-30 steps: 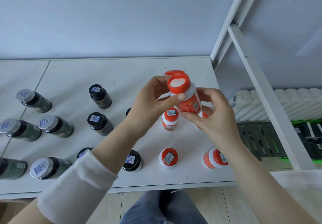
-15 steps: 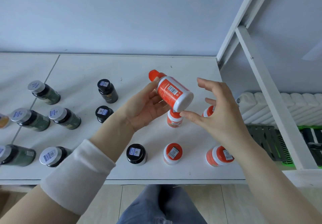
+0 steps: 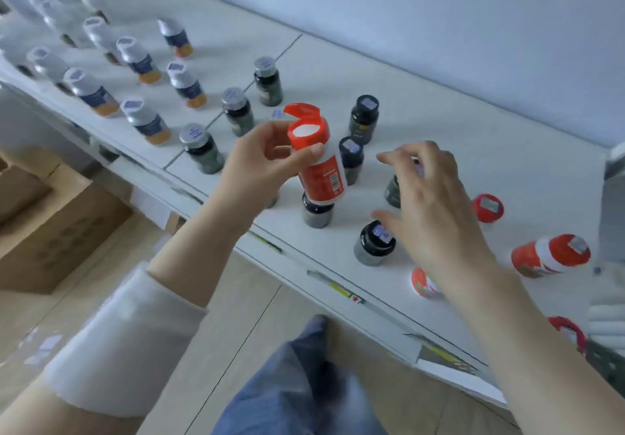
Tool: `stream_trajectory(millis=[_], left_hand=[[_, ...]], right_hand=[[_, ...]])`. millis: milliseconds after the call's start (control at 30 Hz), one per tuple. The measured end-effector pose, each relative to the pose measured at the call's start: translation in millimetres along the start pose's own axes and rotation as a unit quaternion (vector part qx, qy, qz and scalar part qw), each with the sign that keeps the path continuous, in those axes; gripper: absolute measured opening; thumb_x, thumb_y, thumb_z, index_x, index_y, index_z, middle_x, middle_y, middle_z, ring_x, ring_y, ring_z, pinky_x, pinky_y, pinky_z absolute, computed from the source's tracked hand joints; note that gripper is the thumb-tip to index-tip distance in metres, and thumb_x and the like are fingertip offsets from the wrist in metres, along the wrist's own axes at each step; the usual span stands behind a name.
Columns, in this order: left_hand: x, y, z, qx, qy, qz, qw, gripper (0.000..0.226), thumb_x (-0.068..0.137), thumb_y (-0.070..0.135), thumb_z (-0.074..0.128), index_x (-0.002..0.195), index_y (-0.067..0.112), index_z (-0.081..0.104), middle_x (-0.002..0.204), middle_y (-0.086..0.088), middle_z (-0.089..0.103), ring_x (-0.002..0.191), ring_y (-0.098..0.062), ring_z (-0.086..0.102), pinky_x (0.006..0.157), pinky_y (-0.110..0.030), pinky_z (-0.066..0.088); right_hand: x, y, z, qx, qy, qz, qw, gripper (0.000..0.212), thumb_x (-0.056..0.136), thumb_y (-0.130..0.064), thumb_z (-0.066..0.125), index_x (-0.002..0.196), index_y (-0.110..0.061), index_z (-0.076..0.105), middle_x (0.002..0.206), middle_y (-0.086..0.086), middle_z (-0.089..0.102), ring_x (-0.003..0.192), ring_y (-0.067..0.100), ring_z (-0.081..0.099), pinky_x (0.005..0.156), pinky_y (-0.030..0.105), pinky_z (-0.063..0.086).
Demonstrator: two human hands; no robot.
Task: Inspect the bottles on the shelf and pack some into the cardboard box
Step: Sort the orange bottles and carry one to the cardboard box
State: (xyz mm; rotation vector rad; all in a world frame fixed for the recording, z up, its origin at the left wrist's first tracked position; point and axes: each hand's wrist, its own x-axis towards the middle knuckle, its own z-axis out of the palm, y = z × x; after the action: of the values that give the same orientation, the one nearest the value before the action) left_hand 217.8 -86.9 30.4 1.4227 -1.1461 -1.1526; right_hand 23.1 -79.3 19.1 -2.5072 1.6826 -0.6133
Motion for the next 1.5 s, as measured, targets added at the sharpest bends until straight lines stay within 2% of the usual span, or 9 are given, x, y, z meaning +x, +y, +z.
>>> stream_trajectory(millis=[167, 300, 567, 700, 833, 1100, 1233, 1367, 1500], left_hand=[[-57.6, -34.3, -86.2, 0.034, 0.151, -0.023, 0.988, 0.024, 0.075, 0.027, 0.074, 0.096, 0.029, 0.062, 0.100, 0.003, 0.069, 0.098, -0.019, 0.064, 0.091, -0.038, 0.051], [-96.1, -65.4, -162.2, 0.054, 0.247, -0.032, 0.967, 0.020, 0.077, 0.019, 0.073, 0.089, 0.031, 0.062, 0.084, 0.016, 0.066, 0.079, -0.002, 0.061, 0.081, -0.023, 0.051], [-146.4, -145.1, -339.1, 0.070, 0.388, -0.094, 0.914, 0.033, 0.070, 0.019, 0.079, 0.099, 0.017, 0.063, 0.096, 0.007, 0.065, 0.090, -0.005, 0.060, 0.071, -0.009, 0.047], [-155.3, -175.7, -421.3, 0.055, 0.418, -0.127, 0.898, 0.037, 0.071, 0.018, 0.079, 0.103, 0.015, 0.063, 0.107, -0.002, 0.065, 0.098, -0.008, 0.060, 0.080, -0.018, 0.052], [-144.2, -204.2, -493.7, 0.052, 0.442, -0.161, 0.881, 0.037, 0.071, 0.022, 0.079, 0.105, 0.019, 0.063, 0.109, 0.002, 0.064, 0.102, -0.007, 0.059, 0.086, -0.030, 0.053], [-58.6, -240.6, -629.2, 0.050, 0.456, -0.189, 0.868, 0.040, 0.070, 0.025, 0.079, 0.106, 0.021, 0.063, 0.109, 0.005, 0.064, 0.101, -0.004, 0.058, 0.082, -0.019, 0.051], [-8.6, -244.1, -700.6, 0.026, 0.477, -0.188, 0.858, 0.034, 0.072, 0.016, 0.077, 0.103, 0.022, 0.063, 0.108, 0.005, 0.065, 0.093, 0.009, 0.057, 0.075, -0.006, 0.047], [37.0, -256.6, -772.5, 0.024, 0.489, -0.185, 0.852, 0.036, 0.072, 0.017, 0.077, 0.104, 0.021, 0.063, 0.107, 0.005, 0.065, 0.095, -0.001, 0.060, 0.075, -0.005, 0.045], [86.2, -287.3, -847.4, 0.030, 0.494, -0.192, 0.848, 0.041, 0.070, 0.018, 0.079, 0.108, 0.017, 0.062, 0.107, 0.004, 0.066, 0.098, -0.007, 0.061, 0.080, -0.012, 0.050]], right_hand=[[3.9, -75.7, 37.1, 0.043, -0.036, -0.097, 0.994, 0.061, 0.057, -0.004, 0.082, 0.112, -0.003, 0.056, 0.109, 0.020, 0.053, 0.095, 0.041, 0.050, 0.073, 0.044, 0.046], [18.2, -150.8, 82.0, 0.052, -0.085, -0.176, 0.979, 0.061, 0.059, -0.007, 0.083, 0.112, -0.003, 0.055, 0.109, 0.020, 0.053, 0.094, 0.042, 0.049, 0.073, 0.043, 0.046], [54.3, -341.8, 202.4, 0.064, -0.190, -0.289, 0.936, 0.061, 0.060, -0.011, 0.082, 0.114, -0.003, 0.055, 0.110, 0.023, 0.051, 0.100, 0.043, 0.047, 0.086, 0.048, 0.043], [73.6, -430.0, 249.0, 0.063, -0.229, -0.318, 0.918, 0.061, 0.057, -0.009, 0.084, 0.111, -0.001, 0.057, 0.107, 0.024, 0.053, 0.095, 0.043, 0.050, 0.079, 0.049, 0.048], [107.1, -494.7, 293.5, 0.060, -0.235, -0.343, 0.907, 0.061, 0.058, -0.009, 0.084, 0.112, -0.001, 0.058, 0.107, 0.024, 0.054, 0.094, 0.043, 0.051, 0.076, 0.046, 0.047], [212.8, -596.4, 387.5, 0.065, -0.254, -0.358, 0.896, 0.061, 0.058, -0.009, 0.084, 0.112, -0.001, 0.057, 0.106, 0.022, 0.055, 0.095, 0.041, 0.052, 0.073, 0.045, 0.048], [276.9, -654.3, 426.2, 0.062, -0.264, -0.370, 0.889, 0.062, 0.057, -0.011, 0.085, 0.111, -0.001, 0.057, 0.106, 0.021, 0.056, 0.096, 0.039, 0.053, 0.076, 0.043, 0.048], [337.6, -714.1, 466.0, 0.056, -0.265, -0.381, 0.884, 0.061, 0.064, -0.015, 0.081, 0.117, -0.005, 0.053, 0.112, 0.018, 0.051, 0.102, 0.035, 0.048, 0.085, 0.043, 0.046], [383.8, -768.9, 518.7, 0.057, -0.281, -0.374, 0.882, 0.062, 0.059, -0.011, 0.083, 0.113, -0.003, 0.055, 0.109, 0.020, 0.052, 0.097, 0.039, 0.050, 0.080, 0.045, 0.048]])
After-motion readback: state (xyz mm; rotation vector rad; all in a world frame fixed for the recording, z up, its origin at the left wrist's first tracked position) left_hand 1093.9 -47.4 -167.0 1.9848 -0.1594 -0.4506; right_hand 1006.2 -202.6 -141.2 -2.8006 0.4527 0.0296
